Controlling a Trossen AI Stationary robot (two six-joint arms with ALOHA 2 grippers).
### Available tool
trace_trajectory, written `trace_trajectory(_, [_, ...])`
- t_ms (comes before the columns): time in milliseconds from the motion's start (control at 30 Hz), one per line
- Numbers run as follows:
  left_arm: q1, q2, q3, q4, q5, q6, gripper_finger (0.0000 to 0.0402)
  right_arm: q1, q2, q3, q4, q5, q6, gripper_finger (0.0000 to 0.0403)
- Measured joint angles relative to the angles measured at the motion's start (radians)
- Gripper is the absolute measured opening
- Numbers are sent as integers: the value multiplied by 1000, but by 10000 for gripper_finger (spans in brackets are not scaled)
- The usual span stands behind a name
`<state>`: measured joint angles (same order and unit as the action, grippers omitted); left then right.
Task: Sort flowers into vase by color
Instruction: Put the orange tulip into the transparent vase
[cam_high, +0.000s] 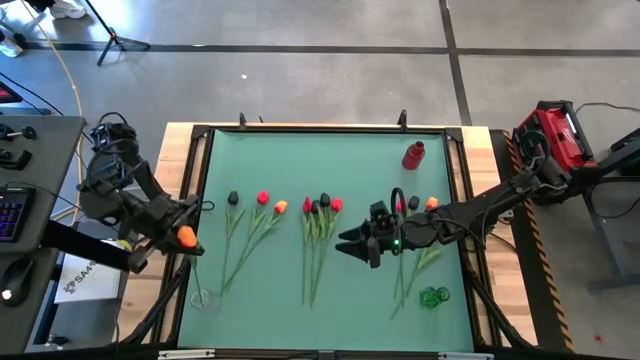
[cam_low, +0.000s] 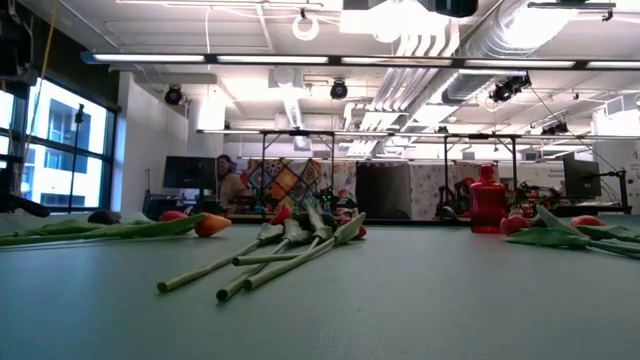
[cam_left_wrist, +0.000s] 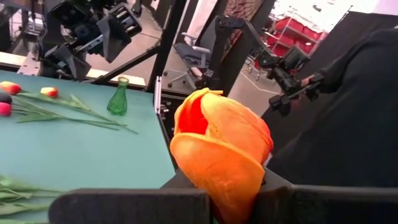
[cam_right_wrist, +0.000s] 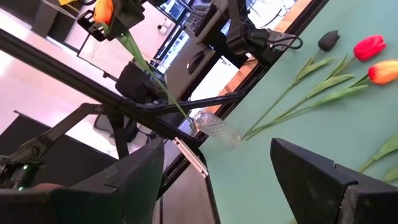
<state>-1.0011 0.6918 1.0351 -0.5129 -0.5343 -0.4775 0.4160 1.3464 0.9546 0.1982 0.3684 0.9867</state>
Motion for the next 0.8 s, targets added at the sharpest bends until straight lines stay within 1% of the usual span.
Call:
trace_trajectory(100, [-5, -13, 0, -6, 0, 12, 3, 0, 0, 0, -8, 7, 0, 281])
trace_trajectory(433, [-22, -30, 0, -113, 17, -16, 3, -4, 0, 0, -8, 34, 11, 281])
trace_trajectory(700, [-22, -14, 0, -183, 16, -20, 3, -4, 0, 0, -7, 52, 27, 281])
trace_trajectory(800, [-22, 1, -13, -214, 24, -61, 3, -4, 0, 0, -7, 61, 27, 281])
